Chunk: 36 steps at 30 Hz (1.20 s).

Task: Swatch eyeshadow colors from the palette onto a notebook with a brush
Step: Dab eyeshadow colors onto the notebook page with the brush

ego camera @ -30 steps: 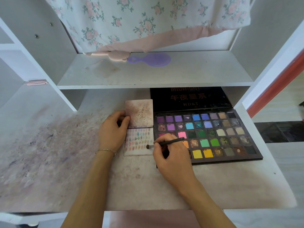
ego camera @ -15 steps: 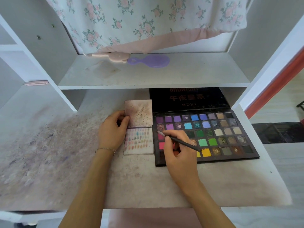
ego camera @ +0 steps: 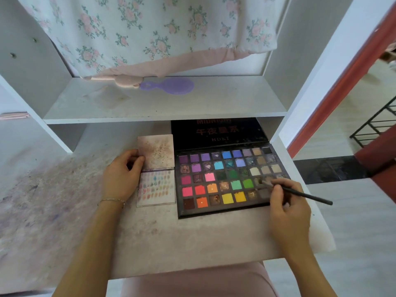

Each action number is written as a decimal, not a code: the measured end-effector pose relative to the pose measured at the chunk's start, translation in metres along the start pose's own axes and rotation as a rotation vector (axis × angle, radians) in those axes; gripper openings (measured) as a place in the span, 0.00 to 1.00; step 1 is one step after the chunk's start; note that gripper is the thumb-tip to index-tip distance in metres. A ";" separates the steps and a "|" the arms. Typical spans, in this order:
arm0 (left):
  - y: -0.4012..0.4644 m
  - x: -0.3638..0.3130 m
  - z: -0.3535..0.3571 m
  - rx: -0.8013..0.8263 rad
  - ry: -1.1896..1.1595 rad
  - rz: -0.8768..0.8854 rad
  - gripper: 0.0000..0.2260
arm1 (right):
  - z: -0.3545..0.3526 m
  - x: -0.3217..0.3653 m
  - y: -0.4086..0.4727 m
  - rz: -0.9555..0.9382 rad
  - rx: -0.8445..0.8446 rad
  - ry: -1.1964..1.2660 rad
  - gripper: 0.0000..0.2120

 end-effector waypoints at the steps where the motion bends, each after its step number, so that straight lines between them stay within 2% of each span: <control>1: 0.000 -0.001 0.000 0.003 -0.001 0.002 0.10 | -0.005 -0.002 0.002 0.015 -0.024 -0.013 0.16; 3: 0.000 -0.002 -0.001 0.009 0.000 0.008 0.10 | -0.014 -0.008 0.007 0.041 -0.077 -0.047 0.15; 7: -0.002 -0.004 -0.002 0.007 0.006 0.018 0.10 | -0.027 -0.023 0.011 0.112 -0.159 -0.122 0.05; 10: -0.002 -0.005 -0.001 -0.001 0.007 0.014 0.11 | -0.030 -0.028 0.011 0.152 -0.195 -0.123 0.03; 14: -0.002 -0.006 -0.001 -0.009 0.012 0.027 0.10 | -0.028 -0.028 0.011 0.160 -0.171 -0.149 0.05; 17: -0.003 -0.006 -0.001 -0.009 0.020 0.034 0.10 | -0.027 -0.027 0.012 0.159 -0.139 -0.182 0.11; 23: -0.003 -0.006 -0.001 0.009 0.022 0.031 0.10 | -0.029 -0.025 0.012 0.177 -0.153 -0.184 0.12; 30: -0.003 -0.007 0.000 0.004 0.034 0.043 0.10 | -0.028 -0.026 0.012 0.179 -0.127 -0.179 0.05; 33: -0.002 -0.006 -0.001 0.011 0.034 0.039 0.10 | -0.025 -0.016 0.008 0.116 -0.112 -0.124 0.10; 36: -0.002 -0.006 -0.001 0.008 0.021 0.039 0.10 | -0.012 0.002 0.001 0.026 -0.026 -0.050 0.15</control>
Point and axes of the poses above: each hand's wrist, its own y-axis towards the middle knuckle, its own z-axis out of the palm, x = y × z, the point moved 3 cm from there along y, towards the middle knuckle, and after that the axes turned 15 degrees about -y, right-handed, at the moved point
